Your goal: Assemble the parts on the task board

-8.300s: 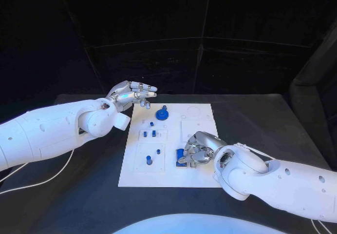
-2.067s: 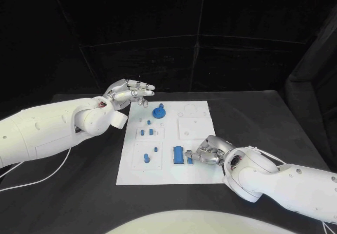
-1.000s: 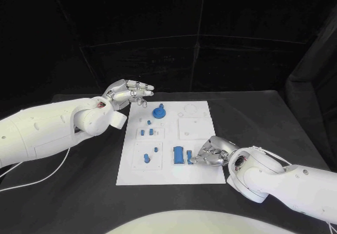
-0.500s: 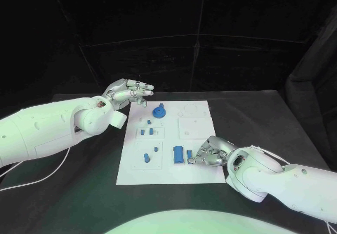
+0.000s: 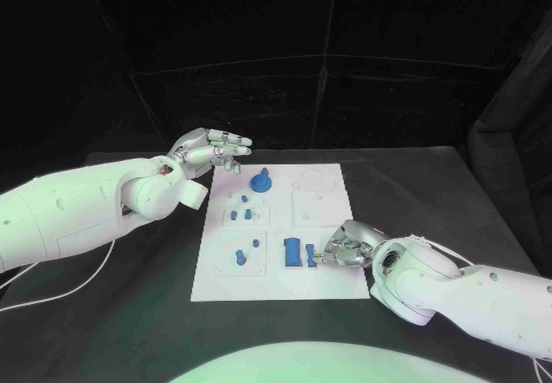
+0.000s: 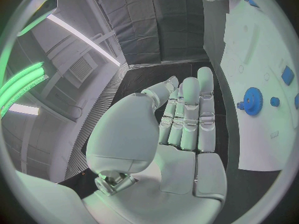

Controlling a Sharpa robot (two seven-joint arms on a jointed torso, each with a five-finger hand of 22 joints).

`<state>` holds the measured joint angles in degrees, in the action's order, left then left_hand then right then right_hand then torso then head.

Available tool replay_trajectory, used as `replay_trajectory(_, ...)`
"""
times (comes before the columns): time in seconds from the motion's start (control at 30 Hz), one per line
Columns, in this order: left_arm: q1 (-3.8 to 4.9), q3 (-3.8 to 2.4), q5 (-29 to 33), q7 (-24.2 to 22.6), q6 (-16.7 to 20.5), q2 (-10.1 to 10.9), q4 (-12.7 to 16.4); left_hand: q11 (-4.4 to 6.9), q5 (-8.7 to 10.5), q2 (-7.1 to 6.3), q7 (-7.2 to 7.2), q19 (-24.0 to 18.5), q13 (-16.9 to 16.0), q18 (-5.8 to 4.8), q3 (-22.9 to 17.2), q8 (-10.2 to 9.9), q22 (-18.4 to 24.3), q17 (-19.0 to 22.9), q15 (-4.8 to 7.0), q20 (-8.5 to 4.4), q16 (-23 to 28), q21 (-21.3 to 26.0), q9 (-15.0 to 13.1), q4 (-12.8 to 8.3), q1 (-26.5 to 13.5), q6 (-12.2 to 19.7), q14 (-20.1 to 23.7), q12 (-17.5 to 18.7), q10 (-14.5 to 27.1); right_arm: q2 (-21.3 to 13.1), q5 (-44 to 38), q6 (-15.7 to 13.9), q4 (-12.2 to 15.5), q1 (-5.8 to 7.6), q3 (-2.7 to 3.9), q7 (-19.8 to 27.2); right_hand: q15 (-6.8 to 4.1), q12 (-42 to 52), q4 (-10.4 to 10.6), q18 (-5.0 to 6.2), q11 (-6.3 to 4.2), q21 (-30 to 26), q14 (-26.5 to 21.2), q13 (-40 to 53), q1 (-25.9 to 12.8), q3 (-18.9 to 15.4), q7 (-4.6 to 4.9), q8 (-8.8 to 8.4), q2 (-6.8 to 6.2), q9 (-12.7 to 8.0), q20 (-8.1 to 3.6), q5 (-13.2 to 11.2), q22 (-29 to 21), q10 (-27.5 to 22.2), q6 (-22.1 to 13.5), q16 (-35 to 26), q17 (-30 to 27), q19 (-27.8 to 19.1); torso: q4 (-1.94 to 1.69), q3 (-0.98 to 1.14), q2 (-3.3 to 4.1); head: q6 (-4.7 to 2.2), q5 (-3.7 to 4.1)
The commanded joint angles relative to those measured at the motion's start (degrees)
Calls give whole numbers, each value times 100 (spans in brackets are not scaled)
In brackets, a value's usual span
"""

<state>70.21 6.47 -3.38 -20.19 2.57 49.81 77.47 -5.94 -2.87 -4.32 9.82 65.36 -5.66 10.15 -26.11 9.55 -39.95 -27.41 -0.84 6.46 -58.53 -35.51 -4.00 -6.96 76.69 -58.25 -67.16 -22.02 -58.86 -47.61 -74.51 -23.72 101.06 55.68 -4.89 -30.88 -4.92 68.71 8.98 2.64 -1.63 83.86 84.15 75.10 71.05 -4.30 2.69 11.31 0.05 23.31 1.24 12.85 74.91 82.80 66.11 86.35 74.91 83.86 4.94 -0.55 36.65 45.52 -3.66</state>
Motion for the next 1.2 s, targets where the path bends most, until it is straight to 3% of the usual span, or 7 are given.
replay_trajectory(0.03,9,-5,21,-15,-59,-7,1,7,4,44,20,-25,7,29,1,18,7,6,-7,0,15,37,7,-40,-11,10,33,-19,33,28,-62,10,-11,1,-2,-17,-31,-24,-11,-34,9,25,468,11,-23,-36,10,24,-23,2,-27,22,460,24,-37,34,924,214,3,6,-2,0,-4)
replay_trajectory(0.4,9,-5,21,-16,-58,-11,-3,8,4,56,20,-26,8,31,-9,24,5,14,-4,-2,13,36,7,-54,2,11,35,-32,39,-46,192,-282,60,2,-2,565,-26,27,-20,-30,21,13,466,49,-58,-112,27,11,-70,11,-25,0,441,36,-57,27,914,206,6,2,-10,-3,-1)
replay_trajectory(0.63,8,-4,22,-73,-34,-30,-9,0,6,43,23,-30,12,25,24,28,8,25,-15,7,11,43,8,-26,-65,19,37,-49,51,-347,1900,-412,60,62,5,2017,91,-421,-135,47,171,-224,385,-215,92,-193,205,-249,-64,-68,62,55,66,-239,-475,-184,581,36,-1,-17,-47,-66,18)
replay_trajectory(0.77,6,-1,94,-155,37,-70,-25,-6,7,-4,14,-90,22,16,120,34,46,61,-41,33,51,111,9,54,-224,37,106,-68,82,-411,3196,-401,-227,261,12,2997,175,-1904,-345,238,268,-847,167,-1195,395,-137,319,-427,18,-159,153,5,-858,-972,-704,-758,-215,-378,-11,-40,-115,-234,97)
replay_trajectory(0.9,2,89,313,-292,156,-149,-69,-63,8,-53,46,-523,97,2,242,41,287,330,-124,119,569,534,13,128,-345,98,626,-13,198,-313,4506,-260,-802,519,19,3914,349,-4364,-441,775,432,-3473,-1000,-3062,656,-61,510,-614,114,-293,281,-14,-4038,-1984,-885,-3694,-3368,-1908,-22,-77,-219,-412,149)
replay_trajectory(1.03,-6,149,507,-418,246,-259,-199,-125,7,-26,56,-1136,203,-33,303,2,746,888,-288,284,1673,1239,19,244,-434,205,1137,146,172,-56,5341,27,-1499,709,59,4541,672,-5615,-525,768,827,-5065,-1871,-4380,914,29,752,-757,137,-521,627,-88,-5069,-2426,-1019,-5692,-4553,-2639,-8,-103,-337,-561,162)
replay_trajectory(1.2,-36,183,746,-501,267,-453,-538,-215,7,-49,78,-1602,216,-29,425,-110,1334,1461,-516,533,2920,1998,25,360,-494,266,1349,525,88,464,5850,418,-2493,810,243,5111,1124,-6225,-685,743,1021,-6475,-2738,-5463,1035,40,623,-768,134,-921,1051,-202,-6004,-2529,-1281,-7324,-5621,-3127,4,-105,-427,-807,180)
